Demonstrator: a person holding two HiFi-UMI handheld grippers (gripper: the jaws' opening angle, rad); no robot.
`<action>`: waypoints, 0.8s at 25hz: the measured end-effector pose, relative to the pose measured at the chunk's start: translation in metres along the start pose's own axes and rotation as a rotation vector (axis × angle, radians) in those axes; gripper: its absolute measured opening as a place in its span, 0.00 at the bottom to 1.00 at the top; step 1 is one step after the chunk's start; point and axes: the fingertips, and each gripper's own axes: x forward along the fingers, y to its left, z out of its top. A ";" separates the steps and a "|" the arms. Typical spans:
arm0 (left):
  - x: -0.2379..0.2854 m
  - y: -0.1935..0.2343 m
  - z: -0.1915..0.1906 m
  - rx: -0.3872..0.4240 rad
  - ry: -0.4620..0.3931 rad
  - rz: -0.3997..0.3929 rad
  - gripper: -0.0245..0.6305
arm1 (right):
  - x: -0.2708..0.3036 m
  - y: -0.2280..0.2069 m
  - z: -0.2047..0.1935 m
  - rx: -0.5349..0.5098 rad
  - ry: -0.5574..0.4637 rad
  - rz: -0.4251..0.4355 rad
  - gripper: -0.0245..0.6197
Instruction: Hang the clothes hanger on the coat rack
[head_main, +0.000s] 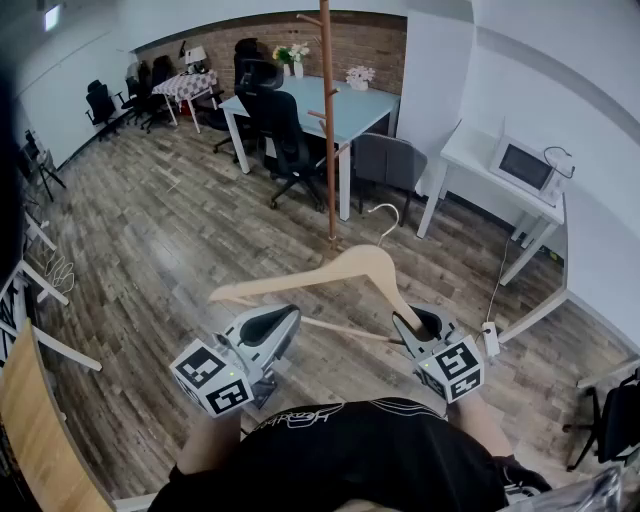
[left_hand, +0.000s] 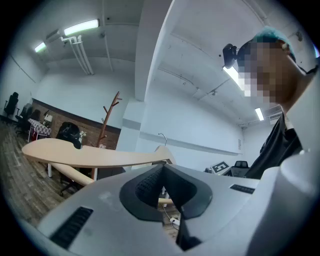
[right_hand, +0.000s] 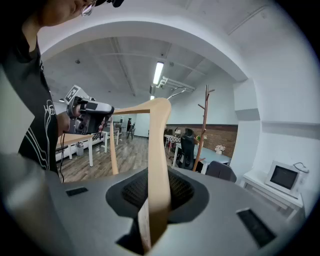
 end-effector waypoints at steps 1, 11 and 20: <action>0.003 -0.003 0.001 -0.002 0.000 0.002 0.05 | -0.003 -0.003 0.000 -0.002 -0.004 0.000 0.20; 0.020 -0.045 -0.004 0.001 0.000 0.024 0.05 | -0.040 -0.016 -0.011 -0.018 -0.023 0.012 0.20; 0.043 -0.094 -0.010 0.069 0.005 -0.022 0.05 | -0.090 -0.032 -0.024 -0.039 -0.043 -0.020 0.20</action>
